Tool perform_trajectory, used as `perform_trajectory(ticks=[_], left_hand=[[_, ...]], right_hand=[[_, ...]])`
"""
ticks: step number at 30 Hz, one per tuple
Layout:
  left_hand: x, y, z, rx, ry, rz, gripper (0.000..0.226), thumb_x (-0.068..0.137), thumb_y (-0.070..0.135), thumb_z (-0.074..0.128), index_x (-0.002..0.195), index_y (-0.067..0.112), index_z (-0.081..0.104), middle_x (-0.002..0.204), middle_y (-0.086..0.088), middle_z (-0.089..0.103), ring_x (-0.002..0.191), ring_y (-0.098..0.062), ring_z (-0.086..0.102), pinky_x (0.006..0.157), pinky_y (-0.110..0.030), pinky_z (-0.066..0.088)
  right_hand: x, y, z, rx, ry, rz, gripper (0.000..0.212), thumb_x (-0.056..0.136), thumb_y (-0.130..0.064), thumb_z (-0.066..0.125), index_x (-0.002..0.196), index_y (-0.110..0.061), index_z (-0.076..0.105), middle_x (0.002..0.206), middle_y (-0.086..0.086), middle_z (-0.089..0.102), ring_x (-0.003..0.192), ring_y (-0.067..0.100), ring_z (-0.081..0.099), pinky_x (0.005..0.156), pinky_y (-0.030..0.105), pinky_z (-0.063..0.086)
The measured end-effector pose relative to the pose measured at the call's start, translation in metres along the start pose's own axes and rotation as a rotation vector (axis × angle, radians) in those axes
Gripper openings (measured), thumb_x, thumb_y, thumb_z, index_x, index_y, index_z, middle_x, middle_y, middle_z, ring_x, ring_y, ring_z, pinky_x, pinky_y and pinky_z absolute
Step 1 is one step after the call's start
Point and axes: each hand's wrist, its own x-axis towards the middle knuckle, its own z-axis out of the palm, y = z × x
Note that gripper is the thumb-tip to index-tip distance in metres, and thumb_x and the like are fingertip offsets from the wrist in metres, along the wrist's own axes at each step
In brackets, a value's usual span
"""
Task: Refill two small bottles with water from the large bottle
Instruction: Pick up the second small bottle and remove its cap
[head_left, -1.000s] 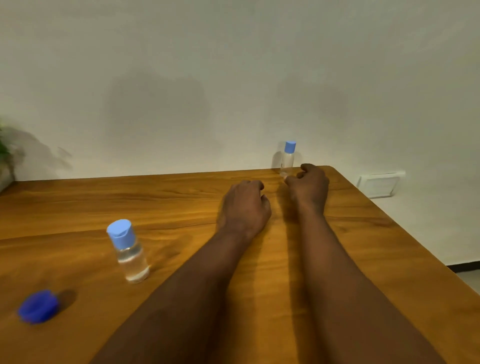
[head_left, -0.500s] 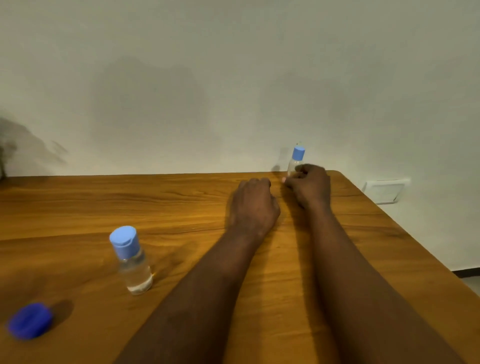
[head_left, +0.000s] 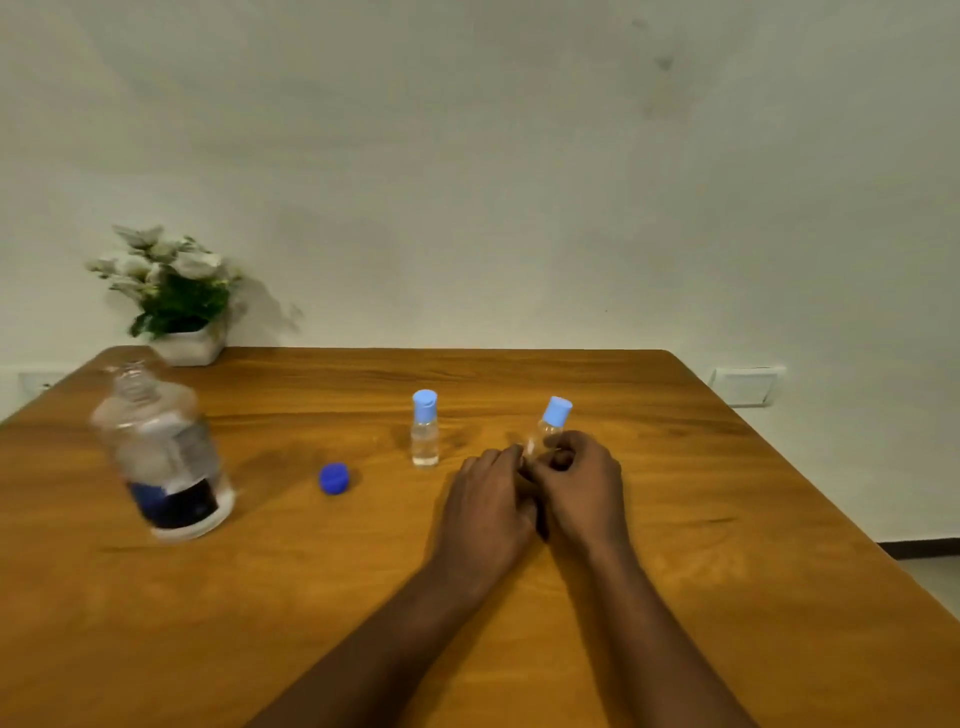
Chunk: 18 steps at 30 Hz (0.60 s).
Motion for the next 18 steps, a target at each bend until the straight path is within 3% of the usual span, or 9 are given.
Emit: perform_trajectory(ticks=[6,10,14,16,18], left_hand=[[-0.058,-0.025,-0.048,-0.028,0.102,-0.07,0.05,0.082,0.015,0.059,0.131,0.019,0.05,0.118,0.003,0.059,0.111,-0.016,0.05,0.09,-0.024,0.038],[-0.074,-0.047,-0.075,-0.046,0.198,-0.116,0.036,0.084,0.013,0.057,0.12,0.018,0.058,0.109,0.003,0.063,0.1,-0.013,0.056,0.082,-0.025,0.043],[-0.08,-0.068,-0.096,-0.042,0.259,-0.119,0.03,0.079,0.017,0.066,0.108,0.022,0.062,0.098,0.007,0.063,0.09,-0.011,0.056,0.073,-0.024,0.041],[-0.081,-0.081,-0.103,-0.007,0.263,-0.114,0.034,0.077,0.022,0.072,0.109,0.024,0.062,0.098,0.01,0.061,0.089,-0.009,0.054,0.072,-0.023,0.038],[-0.082,-0.092,-0.11,0.031,0.268,-0.118,0.038,0.075,0.024,0.076,0.111,0.025,0.063,0.098,0.013,0.058,0.089,-0.008,0.054,0.072,-0.021,0.036]], right_hand=[[-0.067,-0.036,0.026,0.05,-0.134,-0.005,0.035,0.068,-0.033,0.084,0.093,-0.022,0.063,0.074,-0.005,0.069,0.069,0.006,0.065,0.058,0.019,0.048],[-0.091,-0.058,0.047,0.127,-0.217,-0.039,0.038,0.065,-0.036,0.086,0.09,-0.02,0.063,0.068,-0.005,0.069,0.064,0.004,0.066,0.057,0.024,0.052],[-0.096,-0.073,0.06,0.201,-0.348,-0.075,0.035,0.069,-0.036,0.084,0.092,-0.017,0.068,0.072,0.001,0.072,0.067,0.015,0.07,0.065,0.039,0.056],[-0.091,-0.075,0.058,0.209,-0.333,-0.137,0.025,0.074,-0.043,0.078,0.086,-0.023,0.07,0.068,-0.003,0.07,0.063,0.008,0.066,0.061,0.032,0.051],[-0.086,-0.076,0.052,0.227,-0.268,-0.182,0.028,0.075,-0.057,0.068,0.084,-0.03,0.07,0.066,-0.006,0.068,0.058,0.004,0.06,0.056,0.025,0.047]])
